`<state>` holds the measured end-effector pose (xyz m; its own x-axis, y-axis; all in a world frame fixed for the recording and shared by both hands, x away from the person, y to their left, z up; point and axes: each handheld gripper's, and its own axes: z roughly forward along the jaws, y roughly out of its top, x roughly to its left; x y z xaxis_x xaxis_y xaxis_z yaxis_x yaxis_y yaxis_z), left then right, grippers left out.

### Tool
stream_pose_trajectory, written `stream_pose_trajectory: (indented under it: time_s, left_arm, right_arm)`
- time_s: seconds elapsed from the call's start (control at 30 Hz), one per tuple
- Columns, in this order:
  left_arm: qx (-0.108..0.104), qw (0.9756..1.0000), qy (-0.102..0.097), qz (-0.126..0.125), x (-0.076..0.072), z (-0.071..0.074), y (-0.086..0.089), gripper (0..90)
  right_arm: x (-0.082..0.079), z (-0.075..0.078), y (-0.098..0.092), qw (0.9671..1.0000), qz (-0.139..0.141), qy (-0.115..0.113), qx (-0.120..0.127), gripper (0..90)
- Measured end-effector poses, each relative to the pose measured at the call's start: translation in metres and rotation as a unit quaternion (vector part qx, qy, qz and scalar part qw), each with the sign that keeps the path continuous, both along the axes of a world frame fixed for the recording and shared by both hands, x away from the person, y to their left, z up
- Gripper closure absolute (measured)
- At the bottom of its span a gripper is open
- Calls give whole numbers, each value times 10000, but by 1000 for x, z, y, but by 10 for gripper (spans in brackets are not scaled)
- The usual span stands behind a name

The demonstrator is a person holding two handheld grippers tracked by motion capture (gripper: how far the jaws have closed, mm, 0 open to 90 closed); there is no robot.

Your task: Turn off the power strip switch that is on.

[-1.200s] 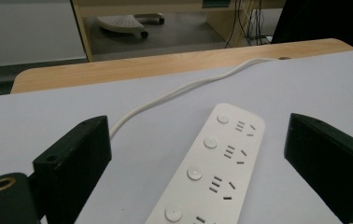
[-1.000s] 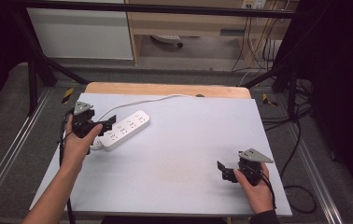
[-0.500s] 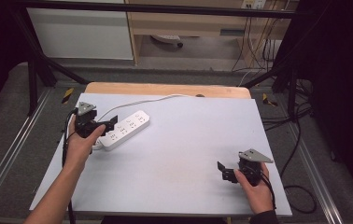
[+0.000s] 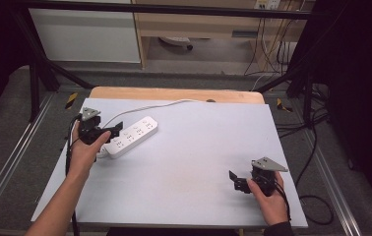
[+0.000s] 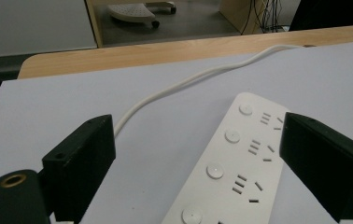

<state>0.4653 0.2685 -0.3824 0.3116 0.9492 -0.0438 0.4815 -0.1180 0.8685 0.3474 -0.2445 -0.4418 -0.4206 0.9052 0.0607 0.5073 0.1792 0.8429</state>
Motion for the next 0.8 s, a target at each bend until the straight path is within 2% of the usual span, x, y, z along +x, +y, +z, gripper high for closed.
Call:
stream_pose_trajectory:
  time_s: [0.3,0.43,0.5,0.57,0.6,0.63,0.67,0.8]
  left_arm:
    - [37,10000,80,-37,3,-4,-7,131]
    - [98,9998,129,-74,3,-5,-10,204]
    - [143,9998,157,-66,3,-6,-11,265]
    - [93,9999,123,-28,2,-7,-12,340]
    - [80,9999,119,-26,2,-8,-12,413]
    - [59,9999,130,-51,1,-9,-13,445]
    - [16,9999,114,-80,1,-10,-13,445]
    - [43,9999,100,-120,0,-13,-14,549]
  right_arm:
    - [1,-1,0,10000,-6,26,-11,36]
    - [1,0,0,10000,-10,31,6,36]
    - [0,0,0,10000,-14,19,5,36]
    - [0,0,0,10000,-26,26,24,36]
    - [0,0,-1,10000,-27,25,23,36]
    - [0,0,-1,10000,-25,26,20,36]
    - [0,0,-1,10000,-25,26,20,36]
    - [1,0,0,10000,-21,33,10,37]
